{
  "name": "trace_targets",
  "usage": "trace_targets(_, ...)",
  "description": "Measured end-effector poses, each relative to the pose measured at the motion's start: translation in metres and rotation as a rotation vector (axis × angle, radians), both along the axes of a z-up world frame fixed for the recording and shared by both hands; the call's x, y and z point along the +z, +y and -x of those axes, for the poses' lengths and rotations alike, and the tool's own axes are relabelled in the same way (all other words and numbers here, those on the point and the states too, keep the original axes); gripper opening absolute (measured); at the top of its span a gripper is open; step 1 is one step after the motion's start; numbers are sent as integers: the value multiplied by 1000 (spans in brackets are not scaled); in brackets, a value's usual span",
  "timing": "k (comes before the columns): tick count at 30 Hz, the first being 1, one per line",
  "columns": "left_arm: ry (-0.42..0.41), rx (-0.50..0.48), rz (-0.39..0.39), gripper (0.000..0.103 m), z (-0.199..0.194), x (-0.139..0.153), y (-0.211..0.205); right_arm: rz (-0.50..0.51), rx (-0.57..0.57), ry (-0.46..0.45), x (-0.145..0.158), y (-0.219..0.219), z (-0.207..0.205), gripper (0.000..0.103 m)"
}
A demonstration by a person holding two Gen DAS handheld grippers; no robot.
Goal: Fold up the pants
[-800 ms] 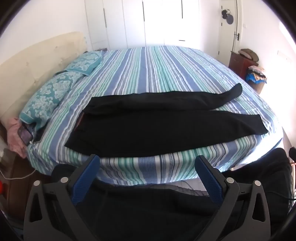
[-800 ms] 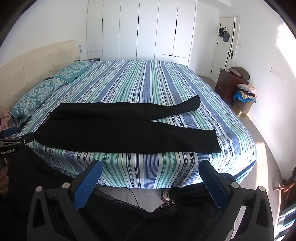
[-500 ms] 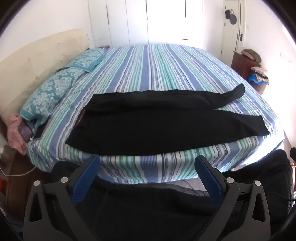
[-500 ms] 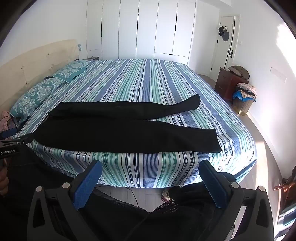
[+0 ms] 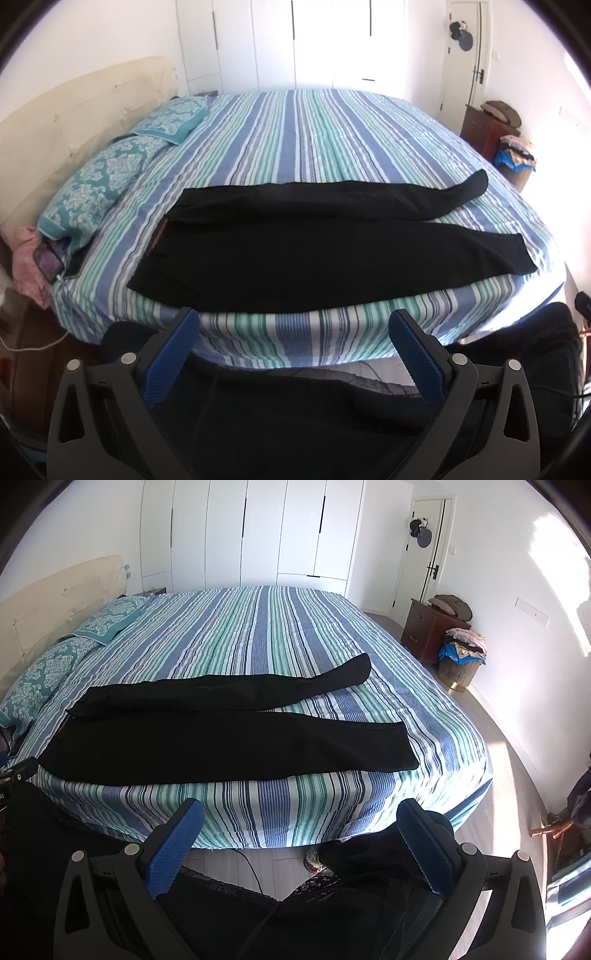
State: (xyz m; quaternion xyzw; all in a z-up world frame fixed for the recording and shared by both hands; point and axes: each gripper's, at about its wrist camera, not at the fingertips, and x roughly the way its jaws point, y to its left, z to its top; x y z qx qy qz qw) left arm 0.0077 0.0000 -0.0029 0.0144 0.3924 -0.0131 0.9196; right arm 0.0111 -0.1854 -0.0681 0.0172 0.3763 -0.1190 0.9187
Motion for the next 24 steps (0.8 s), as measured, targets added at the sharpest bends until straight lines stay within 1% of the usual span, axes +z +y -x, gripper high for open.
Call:
trace_targets(5,7,-4,-26,102,0,0,-4,14,-9,12,-4,1,-2,103)
trace_targets(8,5,-2,-25,102,0,-1,-3,33,-22,27,-7,1,-5,103)
trace_targets(13,37,-3,-35,102,-3,-5,-4,23,-27,35,-10,-2,-5,103)
trace_targets(24,61,-15,-68,102,-7,-12,-6,37,-36,51,-12,0,-11,103)
